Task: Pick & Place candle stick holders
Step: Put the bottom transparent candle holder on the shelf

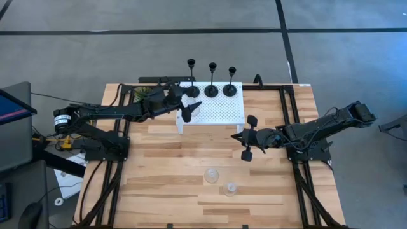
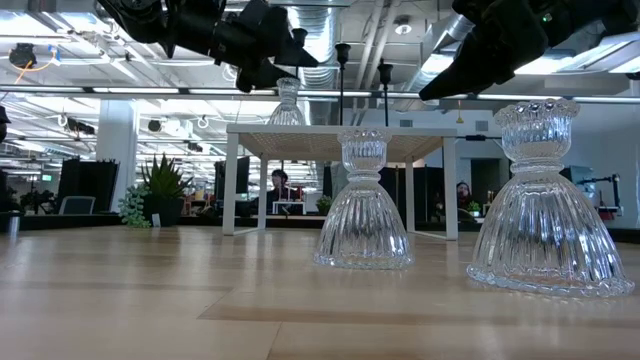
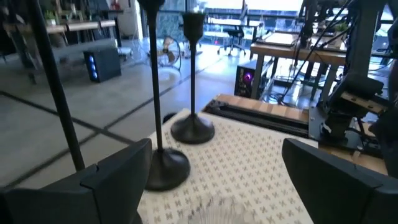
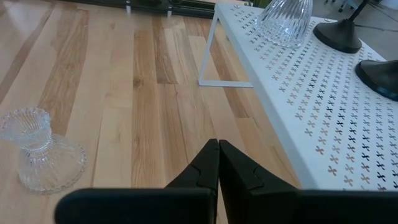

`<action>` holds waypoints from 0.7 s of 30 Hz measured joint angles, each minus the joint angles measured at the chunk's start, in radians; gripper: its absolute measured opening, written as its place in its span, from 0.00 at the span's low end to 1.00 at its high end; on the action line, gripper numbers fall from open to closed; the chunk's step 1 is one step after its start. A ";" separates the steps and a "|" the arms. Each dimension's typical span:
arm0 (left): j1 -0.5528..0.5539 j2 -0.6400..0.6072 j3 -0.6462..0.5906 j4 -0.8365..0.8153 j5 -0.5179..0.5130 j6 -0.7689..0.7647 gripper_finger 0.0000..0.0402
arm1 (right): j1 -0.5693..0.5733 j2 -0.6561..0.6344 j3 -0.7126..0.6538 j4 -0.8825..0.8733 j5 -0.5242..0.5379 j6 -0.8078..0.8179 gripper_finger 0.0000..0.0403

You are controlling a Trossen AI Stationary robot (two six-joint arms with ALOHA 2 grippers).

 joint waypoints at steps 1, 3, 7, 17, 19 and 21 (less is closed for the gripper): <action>0.000 0.000 0.000 0.011 0.000 0.018 0.90 | 0.000 0.000 0.000 0.000 0.000 0.000 0.00; 0.000 -0.007 0.000 0.025 0.000 0.056 0.90 | 0.000 0.000 0.000 0.000 0.000 0.000 0.00; 0.000 -0.041 0.000 0.033 0.000 0.065 0.89 | 0.000 0.000 0.000 -0.002 0.000 0.000 0.00; -0.065 -0.220 0.001 -0.026 0.451 0.065 0.77 | 0.001 0.000 0.000 -0.005 0.000 0.000 0.00; -0.097 -0.255 0.001 -0.095 0.523 0.059 0.71 | 0.010 0.000 0.000 -0.006 0.000 0.000 0.00; -0.128 -0.286 0.001 -0.175 0.537 0.054 0.63 | 0.023 0.000 0.000 -0.005 0.000 0.000 0.00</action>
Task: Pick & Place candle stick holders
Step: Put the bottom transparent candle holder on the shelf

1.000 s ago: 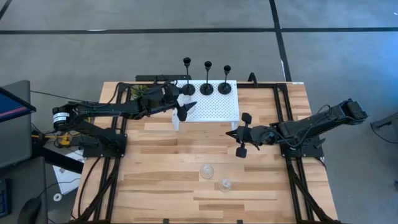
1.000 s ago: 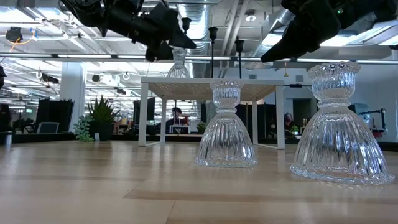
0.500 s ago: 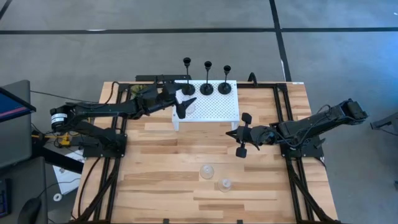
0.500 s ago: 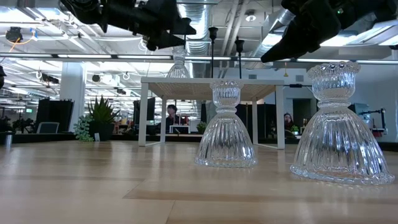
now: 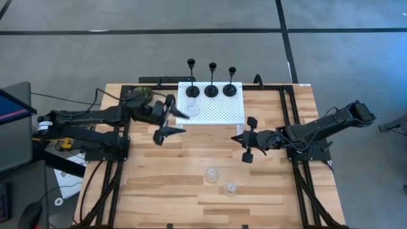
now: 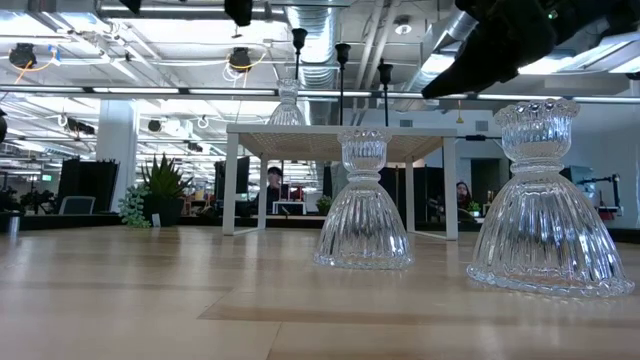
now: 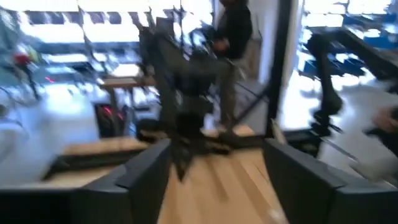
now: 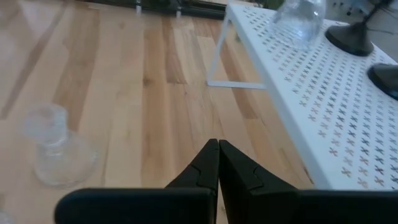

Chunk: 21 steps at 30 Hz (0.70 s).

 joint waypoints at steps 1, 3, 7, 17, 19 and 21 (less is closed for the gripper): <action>-0.017 -0.013 0.000 -0.043 0.001 -0.001 0.58 | 0.008 0.000 0.000 0.003 -0.001 0.000 0.00; -0.049 -0.031 0.000 -0.133 0.000 -0.002 0.49 | 0.024 0.000 0.000 0.023 -0.001 0.000 0.00; -0.110 -0.035 -0.001 -0.291 -0.010 -0.036 0.30 | 0.052 0.000 0.017 0.039 0.000 0.000 0.00; -0.176 0.039 -0.122 -0.292 -0.109 -0.067 0.02 | 0.121 0.000 0.042 0.048 0.000 0.000 0.00; -0.172 0.062 -0.132 -0.240 -0.113 -0.077 0.02 | 0.127 0.000 0.042 0.054 0.000 0.000 0.00; -0.176 0.093 -0.132 -0.197 -0.113 -0.140 0.03 | 0.129 0.000 0.042 0.065 0.000 0.000 0.00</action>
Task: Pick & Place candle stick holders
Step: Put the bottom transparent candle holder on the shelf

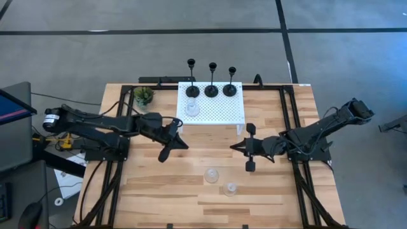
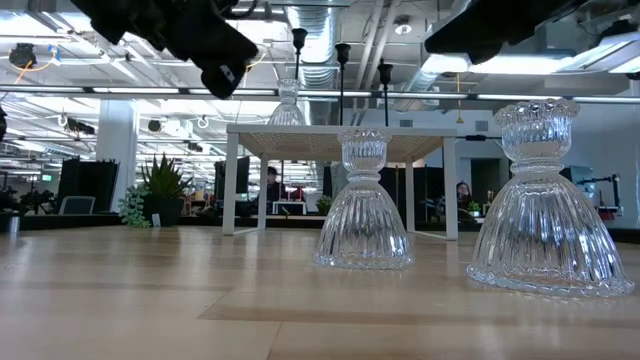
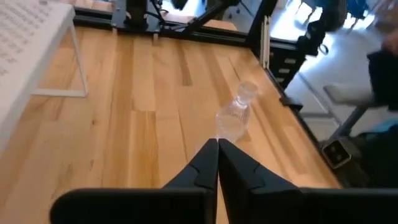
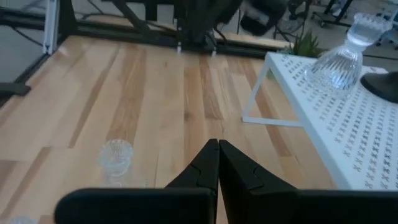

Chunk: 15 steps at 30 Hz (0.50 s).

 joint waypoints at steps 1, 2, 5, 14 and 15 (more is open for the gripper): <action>-0.003 0.010 0.000 0.007 0.000 -0.012 0.03 | 0.000 0.000 0.000 0.009 0.000 0.000 0.00; -0.007 0.016 -0.001 0.006 -0.001 -0.005 0.02 | 0.000 0.000 0.000 0.016 0.000 0.000 0.00; -0.035 0.011 -0.009 0.018 -0.004 0.111 0.01 | 0.000 0.000 0.000 0.011 0.000 0.000 0.00; -0.073 -0.149 -0.202 0.187 -0.044 0.286 0.01 | -0.001 0.000 -0.011 -0.020 0.001 -0.033 0.00; -0.073 -0.172 -0.229 0.214 -0.038 0.294 0.01 | -0.002 0.000 -0.018 -0.016 0.000 -0.033 0.00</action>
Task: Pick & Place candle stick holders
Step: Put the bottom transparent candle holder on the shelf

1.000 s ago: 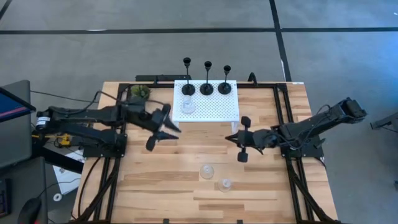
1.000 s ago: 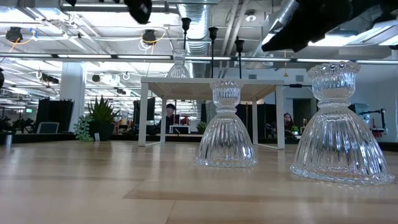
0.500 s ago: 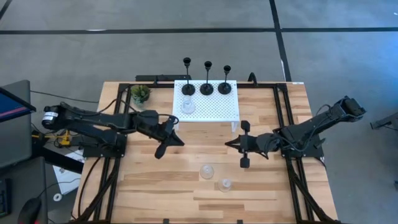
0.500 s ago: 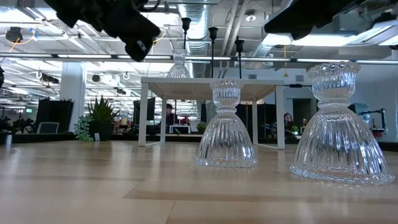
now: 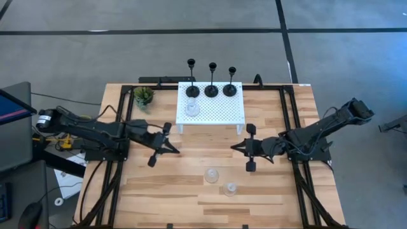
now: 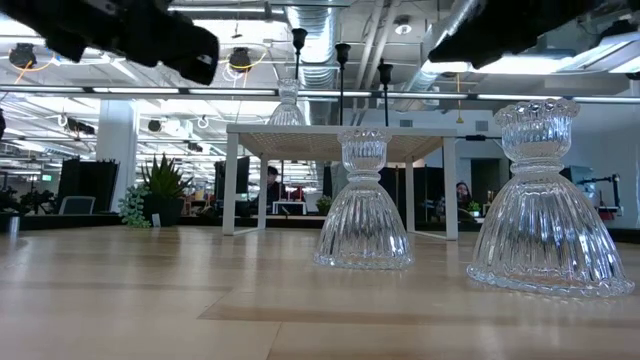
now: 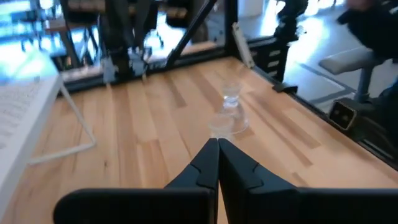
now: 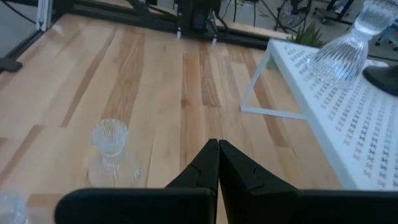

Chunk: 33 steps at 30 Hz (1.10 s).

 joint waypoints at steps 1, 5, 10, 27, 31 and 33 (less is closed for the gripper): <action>0.000 -0.025 -0.027 0.020 0.008 0.008 0.01 | -0.002 0.000 -0.007 0.001 0.000 0.002 0.00; 0.001 -0.103 -0.118 0.039 0.066 0.030 0.01 | -0.002 0.000 -0.043 0.037 -0.003 0.033 0.00; 0.000 -0.153 -0.184 0.087 0.113 0.030 0.01 | 0.017 -0.001 -0.108 0.101 -0.004 0.093 0.00; 0.000 -0.151 -0.219 0.151 0.147 -0.027 0.01 | 0.074 0.006 -0.250 0.275 -0.003 0.218 0.00; 0.000 -0.151 -0.219 0.150 0.147 -0.027 0.01 | 0.070 0.006 -0.250 0.273 -0.003 0.218 0.00; 0.000 -0.151 -0.219 0.151 0.147 -0.027 0.01 | 0.064 0.006 -0.250 0.273 -0.003 0.218 0.00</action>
